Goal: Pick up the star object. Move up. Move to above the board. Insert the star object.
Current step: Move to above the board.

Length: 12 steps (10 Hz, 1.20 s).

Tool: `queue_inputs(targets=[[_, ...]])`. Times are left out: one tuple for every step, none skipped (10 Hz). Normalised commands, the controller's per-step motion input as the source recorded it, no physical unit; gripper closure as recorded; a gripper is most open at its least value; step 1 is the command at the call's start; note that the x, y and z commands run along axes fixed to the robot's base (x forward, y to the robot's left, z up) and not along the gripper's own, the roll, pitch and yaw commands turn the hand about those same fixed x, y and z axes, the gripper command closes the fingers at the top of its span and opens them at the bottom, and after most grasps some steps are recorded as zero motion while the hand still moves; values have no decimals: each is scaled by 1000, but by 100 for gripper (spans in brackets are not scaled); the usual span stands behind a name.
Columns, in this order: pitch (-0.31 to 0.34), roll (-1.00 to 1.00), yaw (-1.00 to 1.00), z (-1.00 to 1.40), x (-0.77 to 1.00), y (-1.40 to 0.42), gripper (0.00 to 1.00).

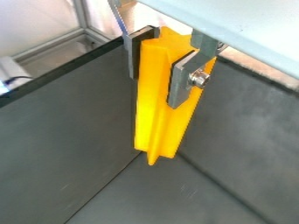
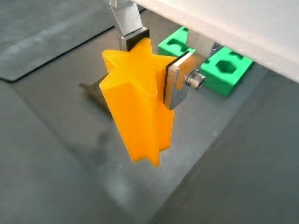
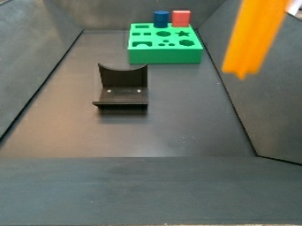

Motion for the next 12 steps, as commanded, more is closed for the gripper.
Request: queue_inputs(targets=[[117,-58,-3,138,314,-1000,100],[79,-34,9,140,316,-1000,100],[60,-31,9,142,318,-1000,100],[54,-30,9,143,319,-1000,100],[66,-5,8,147,325,-1000,100],[71,-7,11,147,329,-1000,100],[83,-18,7,148,339,-1000,100],[95,-14,8,151,345,-1000,100],[106,-8,6,153,352,-1000,100],[105,-19,7,154,360,-1000,100],[114,-3,2,159,374,-1000,100],[113,-1,10,161,380,-1000,100]])
